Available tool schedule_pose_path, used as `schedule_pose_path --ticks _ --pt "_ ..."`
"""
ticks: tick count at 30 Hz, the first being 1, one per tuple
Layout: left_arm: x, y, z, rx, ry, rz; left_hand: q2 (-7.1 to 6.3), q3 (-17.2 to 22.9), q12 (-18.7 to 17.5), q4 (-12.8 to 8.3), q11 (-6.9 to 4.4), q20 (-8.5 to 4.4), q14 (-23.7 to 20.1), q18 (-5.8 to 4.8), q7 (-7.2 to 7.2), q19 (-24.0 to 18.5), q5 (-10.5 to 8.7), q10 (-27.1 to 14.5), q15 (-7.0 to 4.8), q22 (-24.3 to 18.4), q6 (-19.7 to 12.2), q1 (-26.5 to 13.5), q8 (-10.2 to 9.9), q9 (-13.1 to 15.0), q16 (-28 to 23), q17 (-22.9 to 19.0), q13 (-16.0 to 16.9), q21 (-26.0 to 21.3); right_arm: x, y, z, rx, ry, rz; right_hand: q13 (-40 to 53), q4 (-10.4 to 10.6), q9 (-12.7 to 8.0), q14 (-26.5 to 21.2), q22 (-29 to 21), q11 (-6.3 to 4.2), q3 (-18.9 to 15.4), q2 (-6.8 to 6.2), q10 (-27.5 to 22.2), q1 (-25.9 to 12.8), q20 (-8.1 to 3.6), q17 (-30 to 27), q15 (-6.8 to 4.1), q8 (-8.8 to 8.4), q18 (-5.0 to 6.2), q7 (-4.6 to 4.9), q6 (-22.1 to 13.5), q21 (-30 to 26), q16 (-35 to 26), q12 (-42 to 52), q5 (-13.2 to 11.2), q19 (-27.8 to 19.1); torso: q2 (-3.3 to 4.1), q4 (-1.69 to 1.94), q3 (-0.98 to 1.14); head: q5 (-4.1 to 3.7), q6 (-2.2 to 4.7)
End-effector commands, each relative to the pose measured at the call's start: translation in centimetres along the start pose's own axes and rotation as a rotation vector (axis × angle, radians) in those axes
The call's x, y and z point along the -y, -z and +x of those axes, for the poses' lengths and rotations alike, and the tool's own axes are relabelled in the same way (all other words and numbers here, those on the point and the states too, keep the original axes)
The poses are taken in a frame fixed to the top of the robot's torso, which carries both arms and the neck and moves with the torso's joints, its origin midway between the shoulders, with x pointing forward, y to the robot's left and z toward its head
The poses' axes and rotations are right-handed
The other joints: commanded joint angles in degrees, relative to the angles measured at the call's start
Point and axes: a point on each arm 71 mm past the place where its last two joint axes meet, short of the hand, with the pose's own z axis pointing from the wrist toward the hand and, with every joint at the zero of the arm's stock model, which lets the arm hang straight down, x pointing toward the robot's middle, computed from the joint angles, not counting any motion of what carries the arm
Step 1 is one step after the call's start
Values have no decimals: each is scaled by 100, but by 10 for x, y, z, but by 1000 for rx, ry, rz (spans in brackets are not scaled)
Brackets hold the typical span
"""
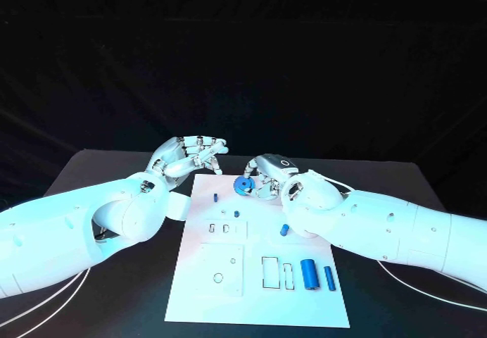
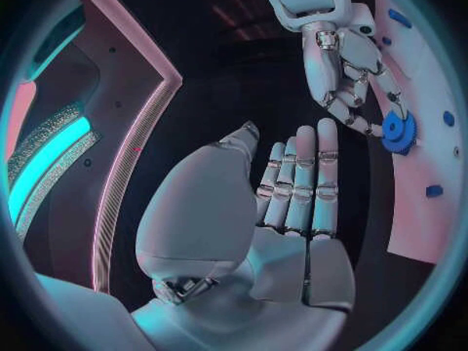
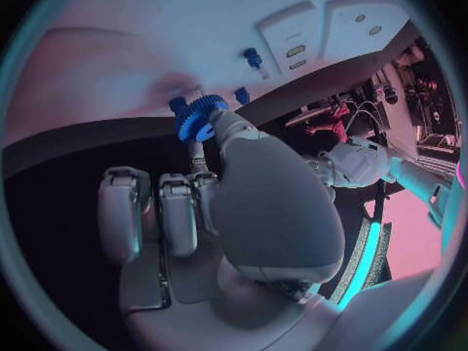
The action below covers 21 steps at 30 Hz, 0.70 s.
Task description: Assemble the parts on the task board
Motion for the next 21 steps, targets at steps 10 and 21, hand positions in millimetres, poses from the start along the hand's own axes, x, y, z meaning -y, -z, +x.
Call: schedule_pose_path --ticks 10,21 --pt "1 -2 4 -22 12 7 -28 31 29 4 25 -9 3 25 48 -42 3 -17 4 6 -41 -17 19 5 16 5 3 16 -9 -8 19 -39 10 -12 745 6 34 546 678 10 53 -11 71 -68 -2 1317 -36 -16 -78 -73 68 33 25 36 37 53 -4 -10 6 52 -29" --pt "1 -2 4 -22 12 6 -28 31 29 4 25 -9 3 25 48 -42 3 -17 4 6 -41 -17 19 5 16 5 3 16 -12 -9 28 -68 9 -14 735 1 29 546 679 19 92 -28 62 -96 0 1315 -30 -38 -78 -62 44 31 24 26 36 51 -6 -30 12 68 -36"
